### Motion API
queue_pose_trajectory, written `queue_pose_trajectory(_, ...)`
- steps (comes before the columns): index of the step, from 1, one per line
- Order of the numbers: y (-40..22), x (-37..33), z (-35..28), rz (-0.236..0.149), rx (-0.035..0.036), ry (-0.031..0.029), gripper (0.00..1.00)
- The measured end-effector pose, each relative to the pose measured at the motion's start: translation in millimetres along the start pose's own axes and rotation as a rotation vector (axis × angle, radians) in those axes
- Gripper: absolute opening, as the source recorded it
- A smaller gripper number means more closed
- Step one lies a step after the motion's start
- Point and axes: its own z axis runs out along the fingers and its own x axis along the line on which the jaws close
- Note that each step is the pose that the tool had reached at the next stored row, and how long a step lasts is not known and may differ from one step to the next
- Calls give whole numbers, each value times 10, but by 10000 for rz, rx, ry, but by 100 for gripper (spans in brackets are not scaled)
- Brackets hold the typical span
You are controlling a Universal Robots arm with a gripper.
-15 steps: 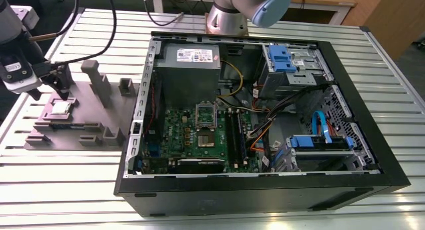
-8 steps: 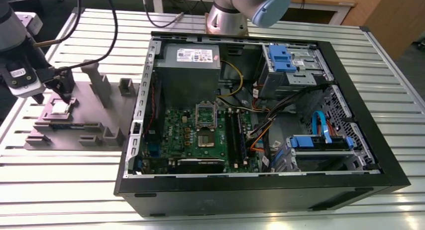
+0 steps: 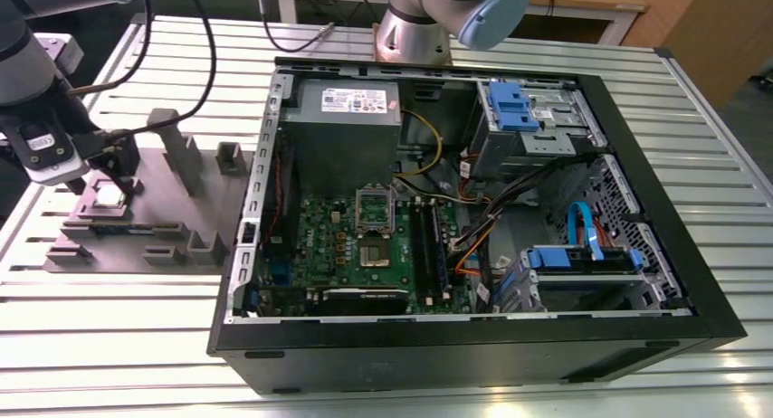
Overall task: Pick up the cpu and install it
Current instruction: 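Pick up the cpu and move it towards the insertion slot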
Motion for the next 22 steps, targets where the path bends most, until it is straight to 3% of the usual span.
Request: queue_pose_trajectory(22,-6,5,161,318,-1,-14,64)
